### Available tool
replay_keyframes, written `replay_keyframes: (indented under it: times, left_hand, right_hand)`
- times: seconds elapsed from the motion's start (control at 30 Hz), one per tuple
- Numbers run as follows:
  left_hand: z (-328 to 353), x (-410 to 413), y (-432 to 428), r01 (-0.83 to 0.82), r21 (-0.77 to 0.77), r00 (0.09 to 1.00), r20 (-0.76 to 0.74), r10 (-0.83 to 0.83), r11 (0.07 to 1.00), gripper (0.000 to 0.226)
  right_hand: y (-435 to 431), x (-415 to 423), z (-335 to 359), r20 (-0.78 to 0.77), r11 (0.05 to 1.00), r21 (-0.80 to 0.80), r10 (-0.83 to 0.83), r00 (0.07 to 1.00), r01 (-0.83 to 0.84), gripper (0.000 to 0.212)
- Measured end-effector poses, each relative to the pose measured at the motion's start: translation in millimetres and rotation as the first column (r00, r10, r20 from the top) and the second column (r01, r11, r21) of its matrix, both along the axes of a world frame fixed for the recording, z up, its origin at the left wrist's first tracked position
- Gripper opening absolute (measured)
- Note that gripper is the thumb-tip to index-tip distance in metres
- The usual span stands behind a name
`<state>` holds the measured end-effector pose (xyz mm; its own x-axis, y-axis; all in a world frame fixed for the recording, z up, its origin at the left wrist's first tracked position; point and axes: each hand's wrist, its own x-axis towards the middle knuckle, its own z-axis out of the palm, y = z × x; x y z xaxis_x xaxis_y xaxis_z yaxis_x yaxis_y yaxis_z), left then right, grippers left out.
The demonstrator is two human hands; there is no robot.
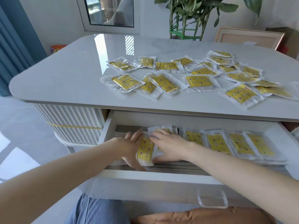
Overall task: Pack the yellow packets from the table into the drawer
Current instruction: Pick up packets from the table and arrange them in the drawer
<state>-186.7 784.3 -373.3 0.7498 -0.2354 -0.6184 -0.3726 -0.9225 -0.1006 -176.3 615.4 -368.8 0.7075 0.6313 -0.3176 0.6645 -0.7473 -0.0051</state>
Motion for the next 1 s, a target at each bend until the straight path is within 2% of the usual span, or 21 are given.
replay_keyframes:
  times: [0.13, 0.43, 0.63, 0.7, 0.77, 0.9, 1.0]
  left_hand:
    - [-3.4, 3.0, -0.8, -0.015, -0.06, 0.999, 0.04, 0.018, 0.998, 0.128]
    - [-10.5, 18.7, 1.1, -0.059, 0.011, 0.997, 0.056, 0.059, 0.998, 0.128]
    - [8.3, 16.1, 14.0, 0.089, 0.05, 0.99, 0.103, -0.094, 0.995, 0.136]
    - [13.0, 12.3, 20.9, 0.172, 0.166, 0.977, 0.094, -0.189, 0.971, 0.138]
    - [12.0, 8.7, 24.3, 0.198, 0.217, 0.972, 0.084, -0.22, 0.956, 0.136]
    - [7.9, 11.1, 26.7, 0.14, 0.144, 0.989, 0.033, -0.146, 0.98, 0.129]
    - [2.0, 16.8, 29.4, 0.114, 0.117, 0.993, 0.019, -0.117, 0.987, 0.119]
  right_hand:
    - [-11.6, 3.5, 3.0, -0.067, 0.995, 0.074, -0.057, 0.996, 0.062, 0.096]
    - [-20.0, 0.2, 8.7, -0.111, 0.995, -0.011, -0.101, 0.989, 0.101, 0.094]
    - [-24.6, 4.8, 13.6, -0.169, 0.989, 0.028, -0.139, 0.976, 0.145, 0.095]
    - [-25.4, 5.7, 15.2, -0.152, 0.988, 0.041, -0.142, 0.978, 0.15, 0.087]
    - [-24.9, 6.5, 14.3, -0.108, 0.99, 0.046, -0.127, 0.986, 0.133, 0.084]
    - [-22.2, 3.9, 6.4, -0.016, 0.999, 0.005, -0.031, 0.999, 0.031, 0.091]
    - [-22.3, 3.5, 4.5, 0.051, 0.999, -0.013, 0.034, 0.998, -0.033, 0.082]
